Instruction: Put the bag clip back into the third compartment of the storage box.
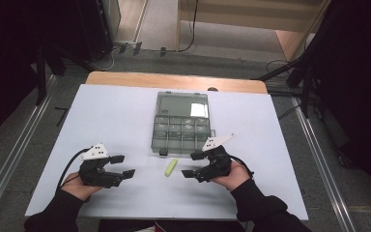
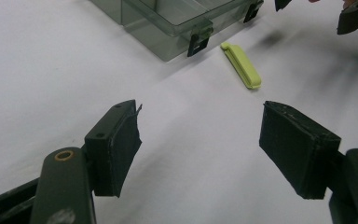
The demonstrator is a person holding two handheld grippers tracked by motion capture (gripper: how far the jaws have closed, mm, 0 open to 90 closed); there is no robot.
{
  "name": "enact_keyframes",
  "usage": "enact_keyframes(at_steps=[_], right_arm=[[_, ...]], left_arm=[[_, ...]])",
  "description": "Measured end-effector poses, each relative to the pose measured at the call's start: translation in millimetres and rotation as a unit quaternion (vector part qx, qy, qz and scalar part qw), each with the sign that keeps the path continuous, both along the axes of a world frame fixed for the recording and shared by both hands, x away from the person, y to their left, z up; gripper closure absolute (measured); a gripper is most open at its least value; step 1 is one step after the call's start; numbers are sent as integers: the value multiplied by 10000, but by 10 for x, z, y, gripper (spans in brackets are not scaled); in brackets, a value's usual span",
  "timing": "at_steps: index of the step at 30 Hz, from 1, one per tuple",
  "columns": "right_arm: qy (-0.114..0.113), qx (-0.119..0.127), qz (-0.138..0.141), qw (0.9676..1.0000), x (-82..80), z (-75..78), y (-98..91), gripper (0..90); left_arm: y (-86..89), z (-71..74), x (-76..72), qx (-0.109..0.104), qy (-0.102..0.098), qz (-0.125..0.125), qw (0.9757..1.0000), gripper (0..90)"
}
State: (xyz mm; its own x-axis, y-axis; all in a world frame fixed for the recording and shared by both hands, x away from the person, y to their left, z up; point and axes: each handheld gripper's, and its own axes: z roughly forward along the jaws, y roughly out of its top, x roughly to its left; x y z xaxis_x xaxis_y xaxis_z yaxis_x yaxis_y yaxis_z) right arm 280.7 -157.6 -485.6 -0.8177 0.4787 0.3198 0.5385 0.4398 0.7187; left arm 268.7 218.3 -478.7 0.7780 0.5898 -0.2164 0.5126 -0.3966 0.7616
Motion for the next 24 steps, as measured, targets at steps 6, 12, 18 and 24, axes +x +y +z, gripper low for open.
enact_keyframes(at_steps=[6,12,18,24], right_arm=[[-12,-91,149,9998,16,-17,86,221],[43,-255,114,9996,31,-20,194,224],[69,-441,-29,9990,37,-36,322,232],[-100,-490,53,9987,40,-6,394,244]], left_arm=[[14,-9,-25,36,10,6,10000,278],[23,-14,-43,38,17,28,10000,278],[30,-12,-49,32,21,39,10000,278],[23,-15,-48,32,21,9,10000,278]])
